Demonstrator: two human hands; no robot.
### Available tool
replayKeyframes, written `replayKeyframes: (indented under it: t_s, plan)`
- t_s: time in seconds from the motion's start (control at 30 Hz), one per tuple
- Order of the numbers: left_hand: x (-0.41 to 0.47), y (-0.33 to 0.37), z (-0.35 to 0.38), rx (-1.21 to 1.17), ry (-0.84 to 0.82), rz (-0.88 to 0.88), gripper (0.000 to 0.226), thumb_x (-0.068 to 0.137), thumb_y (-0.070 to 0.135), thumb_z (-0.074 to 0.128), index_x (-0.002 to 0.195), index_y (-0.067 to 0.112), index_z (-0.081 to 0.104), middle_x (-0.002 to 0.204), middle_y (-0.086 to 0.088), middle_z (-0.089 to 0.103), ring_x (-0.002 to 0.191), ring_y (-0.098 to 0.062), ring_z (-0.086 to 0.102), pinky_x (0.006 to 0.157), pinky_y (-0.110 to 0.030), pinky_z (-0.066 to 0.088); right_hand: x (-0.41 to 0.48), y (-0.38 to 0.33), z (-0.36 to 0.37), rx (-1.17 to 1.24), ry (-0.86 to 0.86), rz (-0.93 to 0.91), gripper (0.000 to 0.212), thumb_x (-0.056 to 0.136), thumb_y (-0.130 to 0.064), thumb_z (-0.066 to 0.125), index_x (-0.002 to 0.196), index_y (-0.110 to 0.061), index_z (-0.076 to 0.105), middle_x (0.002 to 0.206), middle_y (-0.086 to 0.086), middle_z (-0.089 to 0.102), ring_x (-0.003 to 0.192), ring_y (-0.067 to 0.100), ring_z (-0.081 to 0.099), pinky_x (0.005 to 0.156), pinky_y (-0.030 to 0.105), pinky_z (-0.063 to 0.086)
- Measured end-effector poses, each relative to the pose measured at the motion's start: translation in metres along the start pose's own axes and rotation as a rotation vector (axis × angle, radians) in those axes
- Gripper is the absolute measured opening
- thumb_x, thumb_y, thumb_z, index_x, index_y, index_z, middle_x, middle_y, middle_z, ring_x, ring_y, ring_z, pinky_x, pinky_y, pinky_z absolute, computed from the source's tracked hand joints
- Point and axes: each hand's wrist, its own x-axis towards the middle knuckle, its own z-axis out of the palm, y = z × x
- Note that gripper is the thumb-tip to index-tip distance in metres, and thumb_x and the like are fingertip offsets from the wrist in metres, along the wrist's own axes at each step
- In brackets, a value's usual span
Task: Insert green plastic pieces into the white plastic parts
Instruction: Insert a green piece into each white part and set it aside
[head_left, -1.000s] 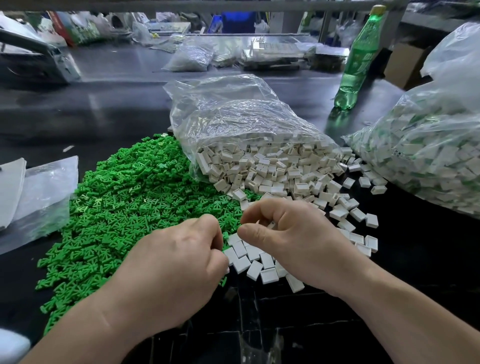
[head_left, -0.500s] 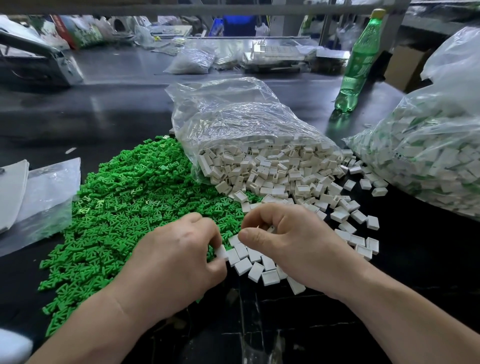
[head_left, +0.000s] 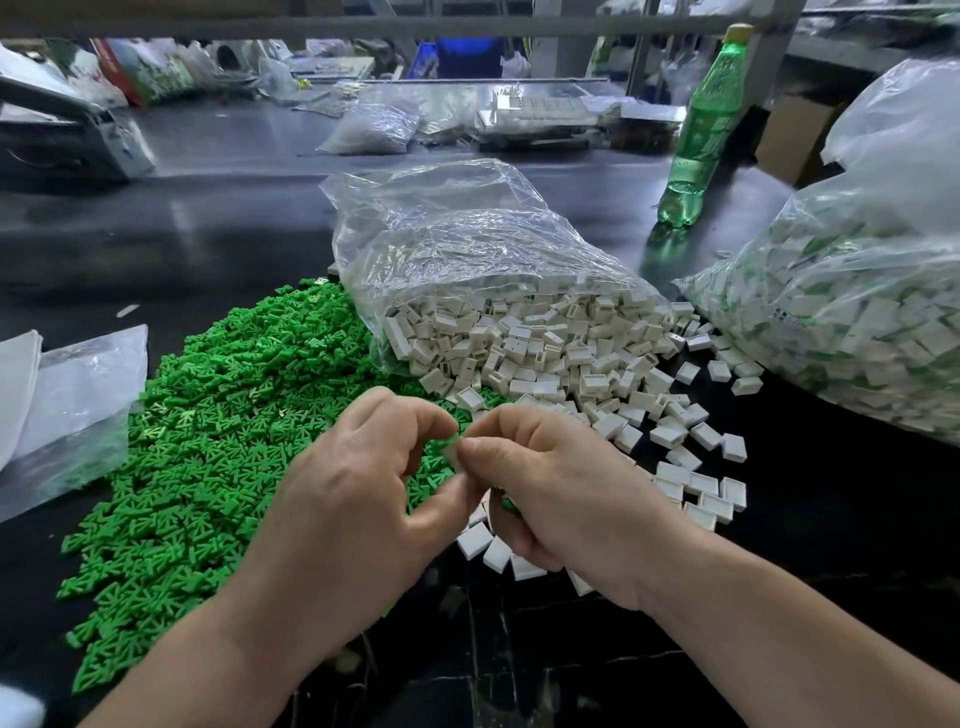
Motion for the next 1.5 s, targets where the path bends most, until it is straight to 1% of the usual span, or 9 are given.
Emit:
replayKeyframes:
  t_s: [0.1, 0.3, 0.43, 0.57, 0.67, 0.77, 0.9, 1.1, 1.5]
  plan:
    - [0.0, -0.004, -0.001, -0.215, -0.044, -0.195, 0.017, 0.085, 0.039, 0.056, 0.099, 0.042, 0.046, 0.076, 0.009, 0.052, 0.069, -0.003, 0.052, 0.053, -0.023, 0.043, 0.001, -0.002, -0.003, 0.067, 0.052, -0.02, 0.008, 0.1, -0.02, 0.06, 0.095, -0.014, 0.063, 0.072, 0.001, 0.07, 0.042, 0.011, 0.047, 0.035, 0.019, 0.032]
    - [0.003, -0.009, 0.005, -0.633, -0.02, -0.34, 0.027, 0.098, 0.003, 0.045, 0.094, 0.024, 0.062, 0.074, -0.005, 0.067, 0.063, -0.02, 0.065, 0.058, -0.026, 0.055, 0.004, -0.004, -0.006, 0.378, 0.035, 0.045, 0.009, 0.093, -0.007, 0.067, 0.088, -0.014, 0.066, 0.074, 0.007, 0.063, 0.045, 0.013, 0.046, 0.035, 0.019, 0.03]
    - [0.005, -0.007, 0.007, -0.906, 0.019, -0.349, 0.02, 0.092, 0.018, 0.056, 0.099, 0.027, 0.073, 0.088, -0.008, 0.074, 0.077, -0.025, 0.073, 0.064, -0.03, 0.06, 0.005, -0.004, -0.009, 0.482, 0.03, 0.041, 0.017, 0.093, -0.009, 0.068, 0.079, -0.018, 0.071, 0.075, 0.008, 0.062, 0.047, 0.014, 0.044, 0.036, 0.02, 0.03]
    - [0.005, -0.011, 0.009, -0.785, 0.042, -0.35, 0.026, 0.088, 0.03, 0.058, 0.113, 0.029, 0.063, 0.096, 0.003, 0.076, 0.084, -0.014, 0.074, 0.07, -0.026, 0.06, 0.006, -0.003, -0.011, 0.48, 0.01, 0.028, 0.012, 0.089, -0.004, 0.071, 0.098, -0.01, 0.065, 0.076, 0.007, 0.059, 0.047, 0.012, 0.045, 0.036, 0.02, 0.031]
    - [0.004, -0.014, 0.01, -0.422, 0.089, -0.244, 0.029, 0.091, 0.043, 0.054, 0.119, 0.041, 0.06, 0.111, 0.029, 0.065, 0.106, 0.014, 0.058, 0.087, -0.004, 0.046, 0.006, -0.002, -0.011, 0.451, 0.0, 0.014, 0.018, 0.086, -0.003, 0.074, 0.101, -0.009, 0.065, 0.072, 0.01, 0.054, 0.047, 0.012, 0.045, 0.037, 0.021, 0.032]
    - [0.003, -0.01, 0.006, -0.498, 0.055, -0.252, 0.031, 0.091, 0.063, 0.05, 0.104, 0.042, 0.07, 0.1, 0.023, 0.071, 0.096, 0.01, 0.062, 0.075, -0.008, 0.049, 0.005, 0.0, -0.009, 0.386, -0.002, -0.043, 0.017, 0.085, -0.001, 0.074, 0.095, -0.014, 0.068, 0.058, 0.004, 0.052, 0.046, 0.012, 0.044, 0.036, 0.021, 0.033]
    - [0.003, -0.005, 0.006, -0.782, -0.022, -0.317, 0.021, 0.08, 0.047, 0.063, 0.086, 0.03, 0.074, 0.078, 0.003, 0.073, 0.069, -0.006, 0.065, 0.062, -0.017, 0.052, 0.003, 0.001, -0.004, 0.218, -0.027, -0.1, 0.014, 0.077, -0.021, 0.078, 0.089, -0.023, 0.072, 0.058, -0.001, 0.057, 0.049, 0.01, 0.046, 0.038, 0.021, 0.035]
    - [0.003, -0.009, 0.007, -0.926, 0.085, -0.339, 0.022, 0.077, 0.042, 0.072, 0.087, 0.022, 0.076, 0.078, -0.004, 0.07, 0.071, -0.015, 0.063, 0.061, -0.026, 0.053, 0.001, 0.0, -0.005, 0.2, 0.014, -0.067, 0.004, 0.088, -0.021, 0.071, 0.086, -0.018, 0.069, 0.07, 0.012, 0.057, 0.046, 0.015, 0.04, 0.036, 0.019, 0.029]
    - [0.007, -0.005, 0.008, -1.342, 0.015, -0.458, 0.009, 0.079, 0.021, 0.065, 0.08, 0.021, 0.074, 0.085, -0.021, 0.071, 0.064, -0.023, 0.068, 0.047, -0.026, 0.053, -0.004, -0.007, -0.007, 0.289, -0.02, 0.002, 0.025, 0.101, -0.026, 0.058, 0.078, -0.024, 0.069, 0.072, 0.002, 0.06, 0.043, 0.012, 0.044, 0.036, 0.016, 0.026]
